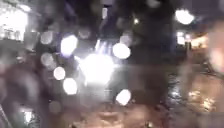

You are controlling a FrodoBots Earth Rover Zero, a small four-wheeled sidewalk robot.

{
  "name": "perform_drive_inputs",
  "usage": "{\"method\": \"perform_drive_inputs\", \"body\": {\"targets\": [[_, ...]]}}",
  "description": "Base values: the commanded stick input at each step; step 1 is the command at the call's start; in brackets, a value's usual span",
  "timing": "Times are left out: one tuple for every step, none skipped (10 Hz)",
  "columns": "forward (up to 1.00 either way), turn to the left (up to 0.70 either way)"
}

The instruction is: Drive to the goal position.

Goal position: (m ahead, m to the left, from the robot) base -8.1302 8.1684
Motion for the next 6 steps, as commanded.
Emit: {"method": "perform_drive_inputs", "body": {"targets": [[0.7,0.0],[0.7,0.0],[0.7,0.0],[0.7,0.0],[0.7,0.0],[0.7,0.0]]}}
